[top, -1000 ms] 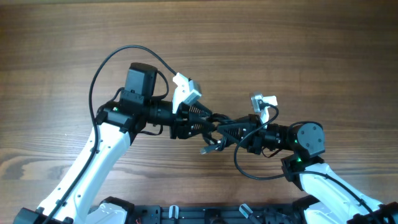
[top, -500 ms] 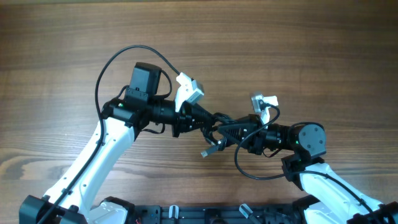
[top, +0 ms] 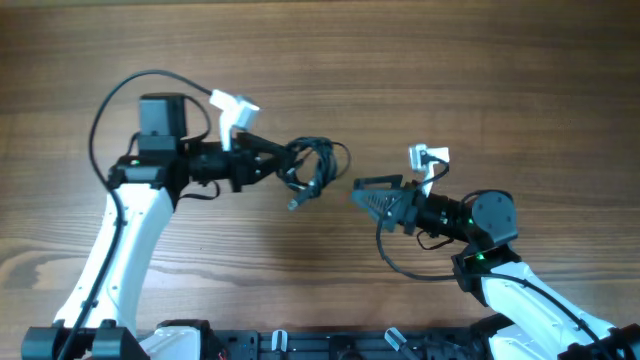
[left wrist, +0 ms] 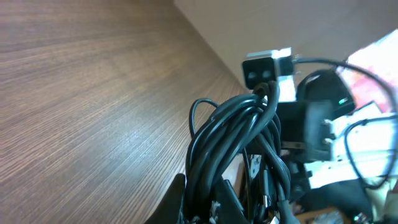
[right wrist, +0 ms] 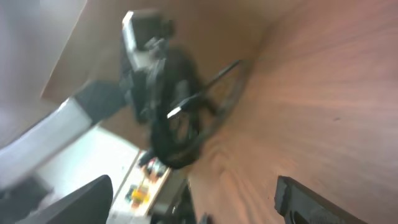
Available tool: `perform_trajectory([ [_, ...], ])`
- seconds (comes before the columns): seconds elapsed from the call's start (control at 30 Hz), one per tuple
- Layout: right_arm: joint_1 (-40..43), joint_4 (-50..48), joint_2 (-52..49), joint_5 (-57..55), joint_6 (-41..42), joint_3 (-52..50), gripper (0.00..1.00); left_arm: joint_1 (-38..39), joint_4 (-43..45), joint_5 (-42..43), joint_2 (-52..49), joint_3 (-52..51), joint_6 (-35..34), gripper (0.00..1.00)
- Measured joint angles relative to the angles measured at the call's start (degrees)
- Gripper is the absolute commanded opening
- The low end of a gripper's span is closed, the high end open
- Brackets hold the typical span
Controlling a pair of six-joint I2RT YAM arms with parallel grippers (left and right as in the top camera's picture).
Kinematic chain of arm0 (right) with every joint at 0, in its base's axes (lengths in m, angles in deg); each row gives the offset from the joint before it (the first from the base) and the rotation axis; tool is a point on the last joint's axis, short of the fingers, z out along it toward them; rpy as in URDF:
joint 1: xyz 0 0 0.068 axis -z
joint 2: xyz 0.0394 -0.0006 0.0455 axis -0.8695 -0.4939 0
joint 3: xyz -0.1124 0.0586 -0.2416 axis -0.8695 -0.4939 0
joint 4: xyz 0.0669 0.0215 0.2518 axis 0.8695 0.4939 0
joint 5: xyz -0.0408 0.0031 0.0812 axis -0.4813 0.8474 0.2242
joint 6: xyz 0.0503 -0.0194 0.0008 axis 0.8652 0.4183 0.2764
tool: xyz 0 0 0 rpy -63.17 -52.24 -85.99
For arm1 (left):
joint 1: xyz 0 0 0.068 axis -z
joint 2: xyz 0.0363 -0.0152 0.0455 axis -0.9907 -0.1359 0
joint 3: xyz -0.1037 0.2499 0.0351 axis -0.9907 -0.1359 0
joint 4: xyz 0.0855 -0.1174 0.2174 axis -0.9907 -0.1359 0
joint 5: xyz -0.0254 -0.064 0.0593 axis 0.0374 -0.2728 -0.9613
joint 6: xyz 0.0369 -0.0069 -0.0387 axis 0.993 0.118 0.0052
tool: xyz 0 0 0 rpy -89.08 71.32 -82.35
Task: Untangle cables
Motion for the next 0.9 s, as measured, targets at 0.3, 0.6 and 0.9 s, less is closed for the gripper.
perform_trajectory([
  [0.3, 0.00, 0.22, 0.00, -11.41, 1.38, 0.00, 0.63, 0.92, -1.53, 3.37, 0.00, 0.00, 1.11, 0.04],
  [0.6, -2.38, 0.52, 0.00, -12.55, 1.53, 0.00, 0.17, 10.56, -1.55, 1.88, 0.00, 0.00, 1.38, 0.04],
  [0.9, -2.56, 16.52, -0.09, -17.31, -6.91, -0.02, 0.05, 14.21, 0.94, 1.14, 0.00, 0.00, -6.45, 0.04],
])
